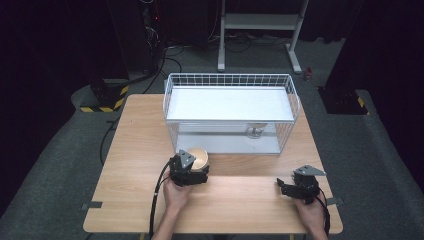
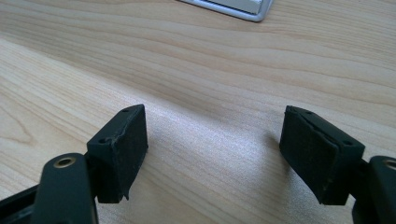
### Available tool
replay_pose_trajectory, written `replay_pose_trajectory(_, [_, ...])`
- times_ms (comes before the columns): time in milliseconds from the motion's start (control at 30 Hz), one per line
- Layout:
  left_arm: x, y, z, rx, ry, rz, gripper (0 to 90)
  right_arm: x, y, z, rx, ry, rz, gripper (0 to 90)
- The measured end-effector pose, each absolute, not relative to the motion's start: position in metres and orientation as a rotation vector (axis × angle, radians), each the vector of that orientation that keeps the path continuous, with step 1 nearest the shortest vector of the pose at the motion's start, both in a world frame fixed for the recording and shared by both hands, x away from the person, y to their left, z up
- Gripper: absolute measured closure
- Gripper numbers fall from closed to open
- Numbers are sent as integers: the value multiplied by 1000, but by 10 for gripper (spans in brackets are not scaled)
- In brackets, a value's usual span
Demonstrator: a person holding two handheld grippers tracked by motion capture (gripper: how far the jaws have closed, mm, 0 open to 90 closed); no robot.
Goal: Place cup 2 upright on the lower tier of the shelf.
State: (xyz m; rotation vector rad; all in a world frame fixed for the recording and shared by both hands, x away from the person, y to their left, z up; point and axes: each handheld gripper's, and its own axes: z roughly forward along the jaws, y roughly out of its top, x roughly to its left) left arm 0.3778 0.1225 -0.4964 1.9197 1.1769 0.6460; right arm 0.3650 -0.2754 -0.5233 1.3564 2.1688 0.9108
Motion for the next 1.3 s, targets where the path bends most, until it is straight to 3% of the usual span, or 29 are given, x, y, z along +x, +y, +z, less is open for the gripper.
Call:
replay_pose_trajectory(600, [406,114,-484,1914,1198,595,90,365,-276,-523,1347,2173,908,231])
replay_pose_trajectory(1300, [440,103,-482,1952,1193,636,88,365,-276,-523,1342,2177,910,230])
